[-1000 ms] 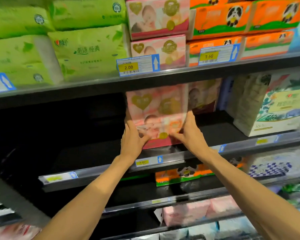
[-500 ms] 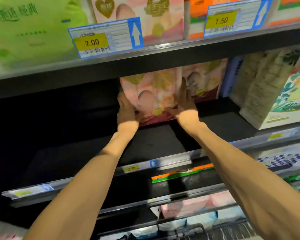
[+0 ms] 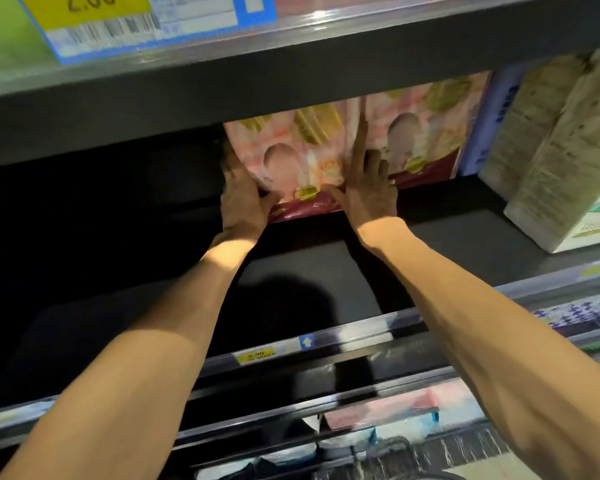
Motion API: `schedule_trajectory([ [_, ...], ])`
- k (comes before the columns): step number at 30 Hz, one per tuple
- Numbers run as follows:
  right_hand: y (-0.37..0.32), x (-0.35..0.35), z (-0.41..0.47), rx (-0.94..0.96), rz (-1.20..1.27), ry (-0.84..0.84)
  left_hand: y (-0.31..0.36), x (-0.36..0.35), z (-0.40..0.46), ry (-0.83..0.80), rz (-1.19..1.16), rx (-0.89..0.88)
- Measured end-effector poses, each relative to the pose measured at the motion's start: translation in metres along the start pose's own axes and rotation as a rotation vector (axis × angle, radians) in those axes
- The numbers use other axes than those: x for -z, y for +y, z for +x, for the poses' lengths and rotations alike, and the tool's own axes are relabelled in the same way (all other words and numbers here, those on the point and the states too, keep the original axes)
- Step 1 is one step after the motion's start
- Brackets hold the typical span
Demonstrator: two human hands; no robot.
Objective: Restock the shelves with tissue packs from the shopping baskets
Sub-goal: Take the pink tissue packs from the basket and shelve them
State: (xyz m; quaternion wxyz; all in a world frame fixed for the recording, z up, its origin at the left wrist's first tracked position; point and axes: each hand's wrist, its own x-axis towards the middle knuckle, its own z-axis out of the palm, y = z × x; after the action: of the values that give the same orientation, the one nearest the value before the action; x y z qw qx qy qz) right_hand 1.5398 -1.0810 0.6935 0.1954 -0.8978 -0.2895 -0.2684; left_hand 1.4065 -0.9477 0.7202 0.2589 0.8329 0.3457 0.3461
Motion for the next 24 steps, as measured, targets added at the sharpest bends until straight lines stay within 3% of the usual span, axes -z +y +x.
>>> schedule_trajectory([
  [6, -0.009, -0.021, 0.013, -0.074, -0.137, -0.011, -0.001, -0.010, 0.015, -0.022, 0.068, 0.038],
  [11, -0.006, -0.028, 0.013, -0.060, -0.137, -0.031, -0.010, -0.013, 0.020, -0.031, 0.125, 0.045],
  [15, -0.008, -0.014, 0.011, -0.075, -0.090, -0.100, -0.009, 0.004, 0.021, -0.129, 0.123, 0.026],
  [19, 0.006, 0.004, 0.005, 0.039, -0.018, -0.252, -0.017, 0.039, 0.021, -0.123, -0.034, -0.012],
  [24, 0.013, 0.037, -0.022, 0.161, -0.063, -0.308, -0.031, 0.068, -0.014, -0.056, 0.116, -0.187],
])
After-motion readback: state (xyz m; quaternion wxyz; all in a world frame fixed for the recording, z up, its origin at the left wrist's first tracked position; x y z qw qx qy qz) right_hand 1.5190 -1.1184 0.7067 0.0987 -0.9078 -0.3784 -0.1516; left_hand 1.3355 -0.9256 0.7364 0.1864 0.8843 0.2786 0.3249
